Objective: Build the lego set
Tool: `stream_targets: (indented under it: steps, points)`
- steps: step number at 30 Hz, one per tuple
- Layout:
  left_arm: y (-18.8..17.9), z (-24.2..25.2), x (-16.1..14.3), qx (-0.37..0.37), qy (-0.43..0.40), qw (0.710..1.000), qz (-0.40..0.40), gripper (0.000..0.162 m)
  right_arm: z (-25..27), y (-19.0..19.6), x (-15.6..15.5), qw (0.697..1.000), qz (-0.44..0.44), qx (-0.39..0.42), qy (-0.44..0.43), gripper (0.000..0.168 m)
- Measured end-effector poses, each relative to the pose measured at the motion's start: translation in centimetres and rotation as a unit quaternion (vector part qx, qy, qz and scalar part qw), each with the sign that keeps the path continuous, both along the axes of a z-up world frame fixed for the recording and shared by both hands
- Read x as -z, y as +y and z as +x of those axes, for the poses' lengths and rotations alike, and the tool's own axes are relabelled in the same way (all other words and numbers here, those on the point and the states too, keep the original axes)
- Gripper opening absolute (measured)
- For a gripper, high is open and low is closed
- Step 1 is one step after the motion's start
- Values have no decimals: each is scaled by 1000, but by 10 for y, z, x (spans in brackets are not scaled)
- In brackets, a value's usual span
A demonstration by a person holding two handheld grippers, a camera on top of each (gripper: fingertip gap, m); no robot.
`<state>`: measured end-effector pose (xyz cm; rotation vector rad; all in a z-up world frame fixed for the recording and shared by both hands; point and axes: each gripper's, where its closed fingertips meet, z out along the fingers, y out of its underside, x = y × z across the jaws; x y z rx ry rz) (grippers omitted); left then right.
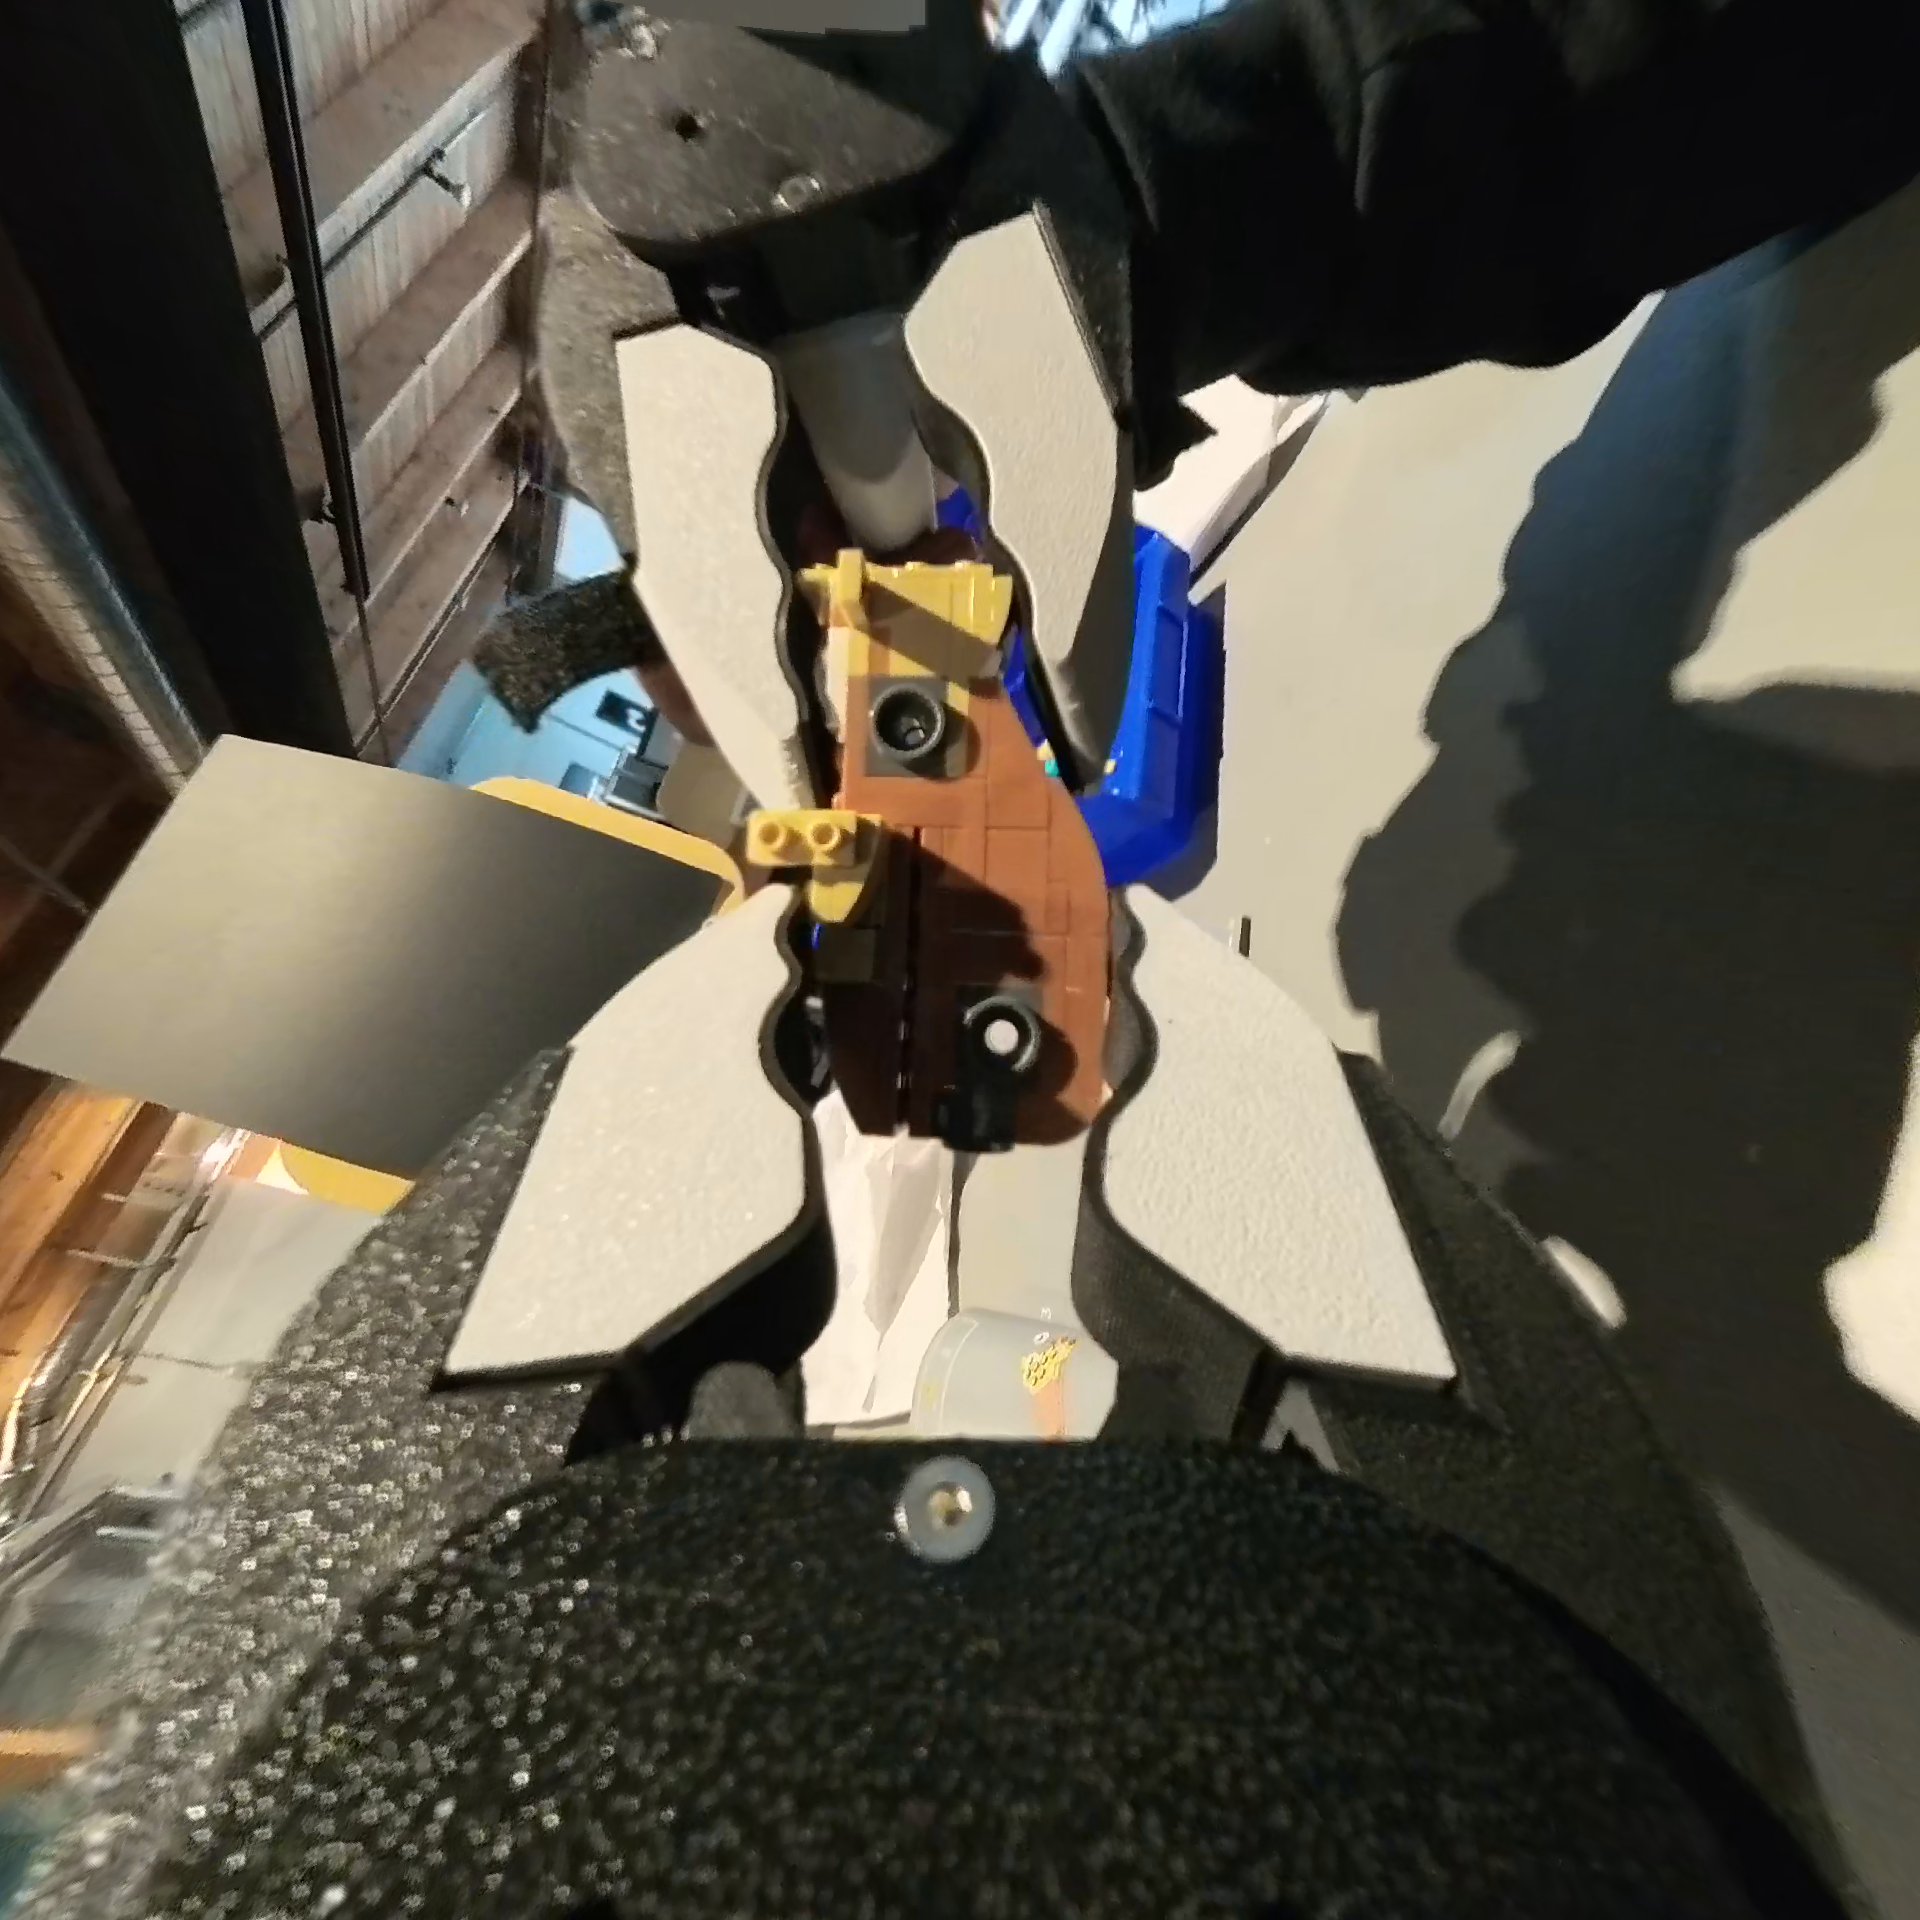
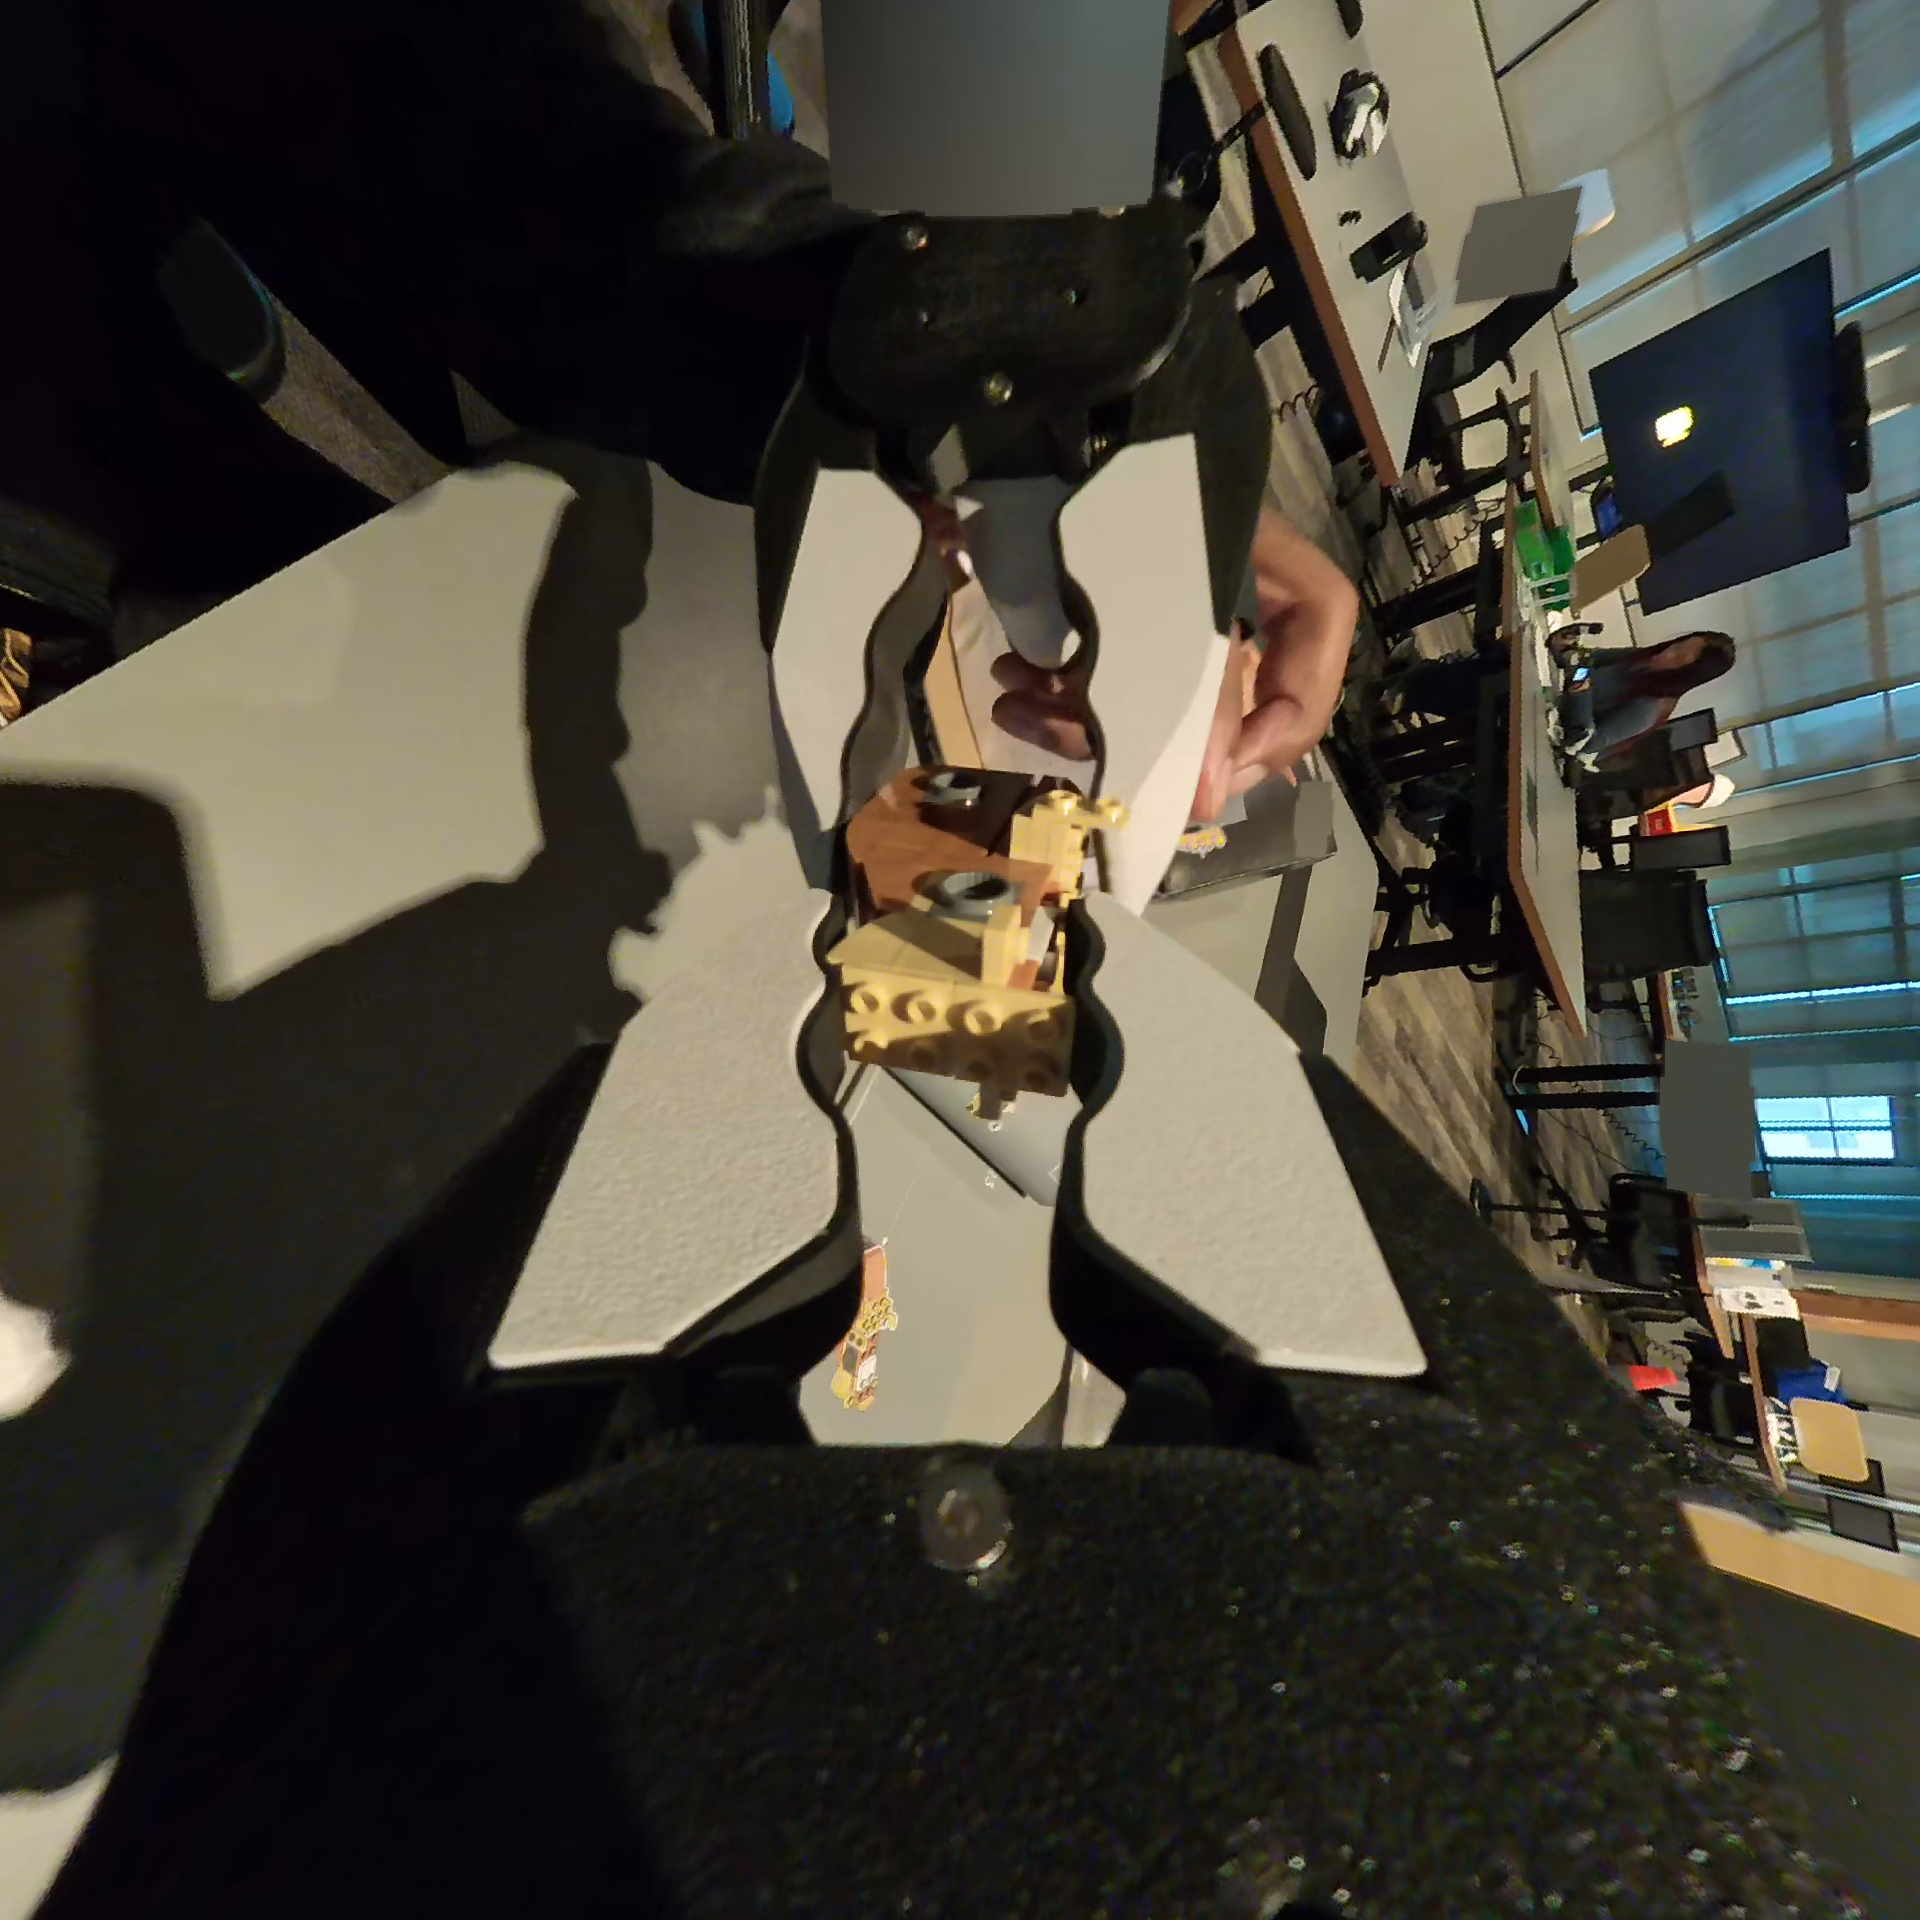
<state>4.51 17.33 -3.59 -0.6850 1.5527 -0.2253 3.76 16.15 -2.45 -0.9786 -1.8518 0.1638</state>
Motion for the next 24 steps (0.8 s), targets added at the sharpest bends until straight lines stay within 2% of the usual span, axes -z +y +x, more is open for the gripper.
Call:
stream_targets:
  steps: [8,12,15,20,24]
  points:
    - [-2,-9,-9,24,-30,999,-24,53,3,-2,-7,1000,5,-9,18,40]
    - [-17,-22,-17,110,-63,989,-82,61,5,-6,-14,999,2,-26,40,40]
    - [-19,-30,-26,142,-100,980,-98,64,5,-11,-19,997,-6,-46,61,40]
    - [-20,-26,-20,148,-97,981,-84,73,3,-23,-30,991,-16,-86,101,40]
    - [-27,-20,-26,148,-119,981,-40,66,1,-26,-30,989,-19,-96,109,40]
